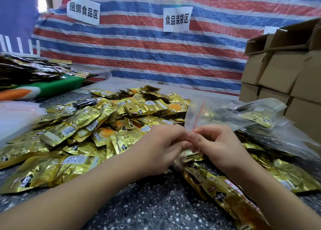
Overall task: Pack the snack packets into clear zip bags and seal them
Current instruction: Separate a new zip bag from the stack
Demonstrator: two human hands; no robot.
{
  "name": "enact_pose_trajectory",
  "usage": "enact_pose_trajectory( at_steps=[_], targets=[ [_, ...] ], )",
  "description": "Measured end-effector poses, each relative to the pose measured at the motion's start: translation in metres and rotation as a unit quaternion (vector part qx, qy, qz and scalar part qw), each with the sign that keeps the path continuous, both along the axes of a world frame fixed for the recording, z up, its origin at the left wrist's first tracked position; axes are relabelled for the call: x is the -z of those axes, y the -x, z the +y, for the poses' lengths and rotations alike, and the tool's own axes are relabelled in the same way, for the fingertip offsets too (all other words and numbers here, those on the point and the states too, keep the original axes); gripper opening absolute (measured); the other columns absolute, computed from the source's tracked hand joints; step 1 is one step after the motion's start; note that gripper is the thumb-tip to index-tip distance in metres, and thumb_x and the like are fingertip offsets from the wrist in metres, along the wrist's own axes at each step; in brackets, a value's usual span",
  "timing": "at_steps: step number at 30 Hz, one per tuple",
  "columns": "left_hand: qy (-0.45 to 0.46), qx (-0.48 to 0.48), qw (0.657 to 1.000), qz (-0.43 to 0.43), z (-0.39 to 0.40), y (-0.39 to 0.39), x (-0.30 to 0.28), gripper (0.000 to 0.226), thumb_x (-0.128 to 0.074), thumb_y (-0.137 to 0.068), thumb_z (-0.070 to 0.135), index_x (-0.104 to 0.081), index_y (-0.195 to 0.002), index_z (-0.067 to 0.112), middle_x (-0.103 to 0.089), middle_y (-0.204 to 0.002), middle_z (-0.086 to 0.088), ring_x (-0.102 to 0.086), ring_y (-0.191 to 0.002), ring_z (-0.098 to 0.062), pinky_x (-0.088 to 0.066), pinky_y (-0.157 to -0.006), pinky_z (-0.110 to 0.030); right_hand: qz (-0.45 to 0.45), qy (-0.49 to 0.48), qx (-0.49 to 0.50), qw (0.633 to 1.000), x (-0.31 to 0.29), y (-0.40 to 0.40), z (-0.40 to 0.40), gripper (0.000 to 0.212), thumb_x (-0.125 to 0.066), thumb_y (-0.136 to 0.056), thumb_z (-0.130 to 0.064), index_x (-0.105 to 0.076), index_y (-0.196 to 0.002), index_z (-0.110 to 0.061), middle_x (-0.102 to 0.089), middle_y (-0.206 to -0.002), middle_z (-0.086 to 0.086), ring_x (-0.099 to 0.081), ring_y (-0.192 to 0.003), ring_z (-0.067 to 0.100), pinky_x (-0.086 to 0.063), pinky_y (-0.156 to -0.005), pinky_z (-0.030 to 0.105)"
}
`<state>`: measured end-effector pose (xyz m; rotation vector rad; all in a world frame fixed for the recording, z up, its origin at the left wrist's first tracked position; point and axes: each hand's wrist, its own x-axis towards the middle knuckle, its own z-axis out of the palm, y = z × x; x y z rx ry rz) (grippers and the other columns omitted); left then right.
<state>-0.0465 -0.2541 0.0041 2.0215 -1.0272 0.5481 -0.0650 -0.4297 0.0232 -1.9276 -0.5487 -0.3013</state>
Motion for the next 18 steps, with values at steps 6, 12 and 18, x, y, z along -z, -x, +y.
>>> enact_pose_trajectory(
  at_steps=[6, 12, 18],
  targets=[
    [0.011, -0.021, 0.999, 0.027, 0.001, -0.001, -0.003, 0.023, -0.056, -0.096, 0.022, -0.060, -0.076, 0.012, -0.059, -0.065, -0.003, -0.054, -0.062, -0.014, -0.043, -0.058, -0.033, -0.023, -0.057, 0.052, 0.997, 0.001, 0.000, 0.002, 0.033, -0.069, -0.089, -0.018, -0.066, -0.057, -0.009, -0.060, -0.051, 0.000, -0.049, -0.047, 0.006, -0.039, -0.049, 0.015],
    [0.047, -0.100, 0.992, 0.061, 0.007, -0.005, -0.004, 0.011, -0.048, -0.100, 0.028, -0.056, -0.100, 0.020, -0.061, -0.075, 0.005, -0.056, -0.065, -0.010, -0.045, -0.057, -0.026, -0.026, -0.114, 0.107, 0.987, -0.001, -0.003, -0.003, 0.041, -0.062, -0.094, -0.014, -0.051, -0.057, -0.002, -0.047, -0.057, 0.026, -0.037, -0.055, 0.025, -0.032, -0.056, 0.042],
    [-0.027, -0.095, 0.994, -0.048, -0.002, 0.013, -0.001, 0.072, -0.050, -0.077, 0.076, -0.024, -0.135, 0.041, -0.052, -0.076, 0.014, -0.053, -0.058, -0.004, -0.045, -0.052, -0.023, -0.041, -0.081, 0.119, 0.989, 0.003, -0.004, 0.003, 0.042, -0.062, -0.092, -0.010, -0.055, -0.051, -0.008, -0.054, -0.048, 0.005, -0.046, -0.048, 0.017, -0.039, -0.050, 0.032]
  ],
)
